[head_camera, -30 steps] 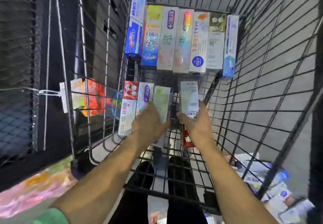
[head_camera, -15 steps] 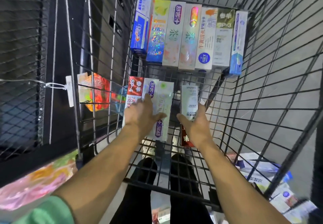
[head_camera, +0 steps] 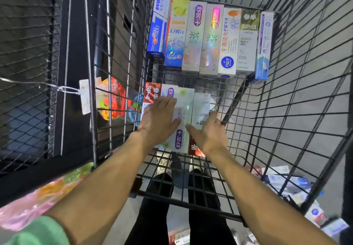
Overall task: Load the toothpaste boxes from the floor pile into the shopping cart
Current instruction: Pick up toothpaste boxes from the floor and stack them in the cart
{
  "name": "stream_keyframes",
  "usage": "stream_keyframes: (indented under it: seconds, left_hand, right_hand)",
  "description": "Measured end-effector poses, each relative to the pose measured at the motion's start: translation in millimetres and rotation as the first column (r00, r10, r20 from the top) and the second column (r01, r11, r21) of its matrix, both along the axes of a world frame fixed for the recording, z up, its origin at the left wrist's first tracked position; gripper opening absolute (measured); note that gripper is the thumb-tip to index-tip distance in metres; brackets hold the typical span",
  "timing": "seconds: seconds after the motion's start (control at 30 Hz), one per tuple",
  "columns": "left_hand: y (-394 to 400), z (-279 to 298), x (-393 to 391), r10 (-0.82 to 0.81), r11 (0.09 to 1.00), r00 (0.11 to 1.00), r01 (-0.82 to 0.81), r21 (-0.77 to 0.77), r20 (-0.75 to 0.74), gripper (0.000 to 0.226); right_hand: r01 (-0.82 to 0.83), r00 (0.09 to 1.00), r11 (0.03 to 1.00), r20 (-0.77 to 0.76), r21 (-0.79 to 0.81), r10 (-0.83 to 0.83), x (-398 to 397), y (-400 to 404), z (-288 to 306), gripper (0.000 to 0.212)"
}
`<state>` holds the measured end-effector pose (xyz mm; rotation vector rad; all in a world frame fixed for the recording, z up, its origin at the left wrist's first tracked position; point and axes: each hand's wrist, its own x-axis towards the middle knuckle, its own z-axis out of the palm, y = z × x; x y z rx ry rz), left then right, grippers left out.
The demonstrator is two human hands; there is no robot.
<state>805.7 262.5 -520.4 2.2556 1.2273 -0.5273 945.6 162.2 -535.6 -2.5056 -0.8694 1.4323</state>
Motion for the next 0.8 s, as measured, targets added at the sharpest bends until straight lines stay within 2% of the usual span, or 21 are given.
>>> stream_keyframes:
  seconds: [0.07,0.2,0.3,0.43,0.6,0.8]
  left_hand:
    - [5.8,0.5,-4.8,-0.065,0.998,0.998,0.065,0.000,-0.015,0.063]
    - [8.0,2.9,-15.0,-0.142,0.990,0.989,0.143,0.003,-0.051,0.054]
    - [3.0,6.4,-11.5,-0.179,0.984,0.981,0.179,0.001,-0.074,0.051]
    - [-2.7,17.3,-5.4,-0.211,0.977,0.977,0.211,-0.031,-0.003,0.055]
    - [5.9,38.2,31.4,-0.333,0.943,0.933,0.327,0.061,0.140,0.059]
    - [11.7,90.8,69.1,-0.544,0.838,0.789,0.495,0.228,0.285,0.076]
  right_hand:
    - [-0.065,0.996,0.998,0.053,-0.004,0.065,3.0,-1.5,0.5,0.071]
    - [-0.053,0.998,0.999,-0.042,0.010,0.053,7.6,-2.6,4.0,0.074]
    - [-0.090,0.995,0.996,-0.035,-0.020,0.090,12.2,-4.2,9.6,0.071]
    - [-0.126,0.990,0.991,0.063,0.044,0.123,23.3,-9.0,23.9,0.063]
    - [-0.182,0.961,0.965,0.240,0.188,0.135,46.6,-17.9,60.7,0.066]
    - [-0.231,0.876,0.913,0.480,0.336,0.045,70.3,-41.9,140.1,0.061]
